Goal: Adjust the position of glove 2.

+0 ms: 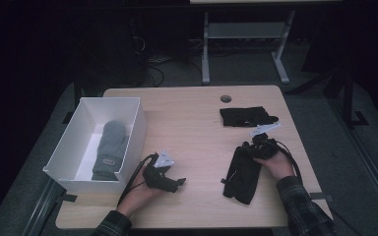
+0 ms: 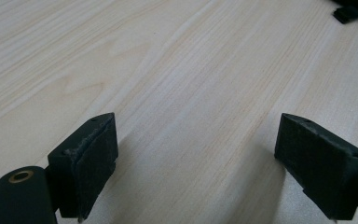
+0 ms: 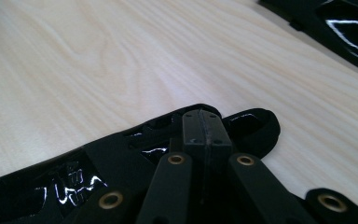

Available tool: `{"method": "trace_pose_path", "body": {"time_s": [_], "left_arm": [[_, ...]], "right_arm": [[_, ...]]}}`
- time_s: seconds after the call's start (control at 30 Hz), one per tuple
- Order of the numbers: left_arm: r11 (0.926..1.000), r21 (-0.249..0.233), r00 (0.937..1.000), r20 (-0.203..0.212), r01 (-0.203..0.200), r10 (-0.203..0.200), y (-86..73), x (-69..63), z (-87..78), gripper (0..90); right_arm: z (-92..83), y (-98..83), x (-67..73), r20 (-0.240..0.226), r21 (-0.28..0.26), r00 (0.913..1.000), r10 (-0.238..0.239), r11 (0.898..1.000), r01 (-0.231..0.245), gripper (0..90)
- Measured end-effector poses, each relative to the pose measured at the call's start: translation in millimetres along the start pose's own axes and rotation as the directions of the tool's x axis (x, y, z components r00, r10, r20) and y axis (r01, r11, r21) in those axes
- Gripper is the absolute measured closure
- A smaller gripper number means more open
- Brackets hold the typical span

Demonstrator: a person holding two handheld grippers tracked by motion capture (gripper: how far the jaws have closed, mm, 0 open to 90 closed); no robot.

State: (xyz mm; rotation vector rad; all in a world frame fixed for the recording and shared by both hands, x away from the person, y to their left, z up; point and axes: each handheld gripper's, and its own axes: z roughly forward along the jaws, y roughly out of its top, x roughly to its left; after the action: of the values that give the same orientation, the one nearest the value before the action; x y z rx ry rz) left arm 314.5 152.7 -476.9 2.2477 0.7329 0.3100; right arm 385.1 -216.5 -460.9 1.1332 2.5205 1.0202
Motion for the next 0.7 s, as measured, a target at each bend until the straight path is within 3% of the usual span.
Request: {"method": "trace_pose_path", "body": {"time_s": [0.17,0.43,0.57,0.7], "left_arm": [[1.0,0.0,1.0,0.0,0.0,0.0,0.0,0.0,0.0,12.5],[1.0,0.0,1.0,0.0,0.001,-0.001,0.0,0.0,0.0,12.5],[1.0,0.0,1.0,-0.001,0.003,-0.003,0.0,-0.2,0.1,12.5],[1.0,-0.004,1.0,0.0,0.007,-0.007,-0.2,-0.6,0.4,12.5]], "right_arm": [[1.3,0.3,11.1,-0.04,0.01,0.9985,-0.038,0.999,0.039,90.0],[1.1,1.6,33.5,-0.085,0.032,0.9889,-0.122,0.992,0.125,90.0],[-3.5,9.4,27.7,-0.063,-0.001,0.9935,-0.095,0.995,0.095,90.0],[-0.2,22.0,6.0,-0.004,-0.024,0.9989,-0.046,0.999,0.046,90.0]]}}
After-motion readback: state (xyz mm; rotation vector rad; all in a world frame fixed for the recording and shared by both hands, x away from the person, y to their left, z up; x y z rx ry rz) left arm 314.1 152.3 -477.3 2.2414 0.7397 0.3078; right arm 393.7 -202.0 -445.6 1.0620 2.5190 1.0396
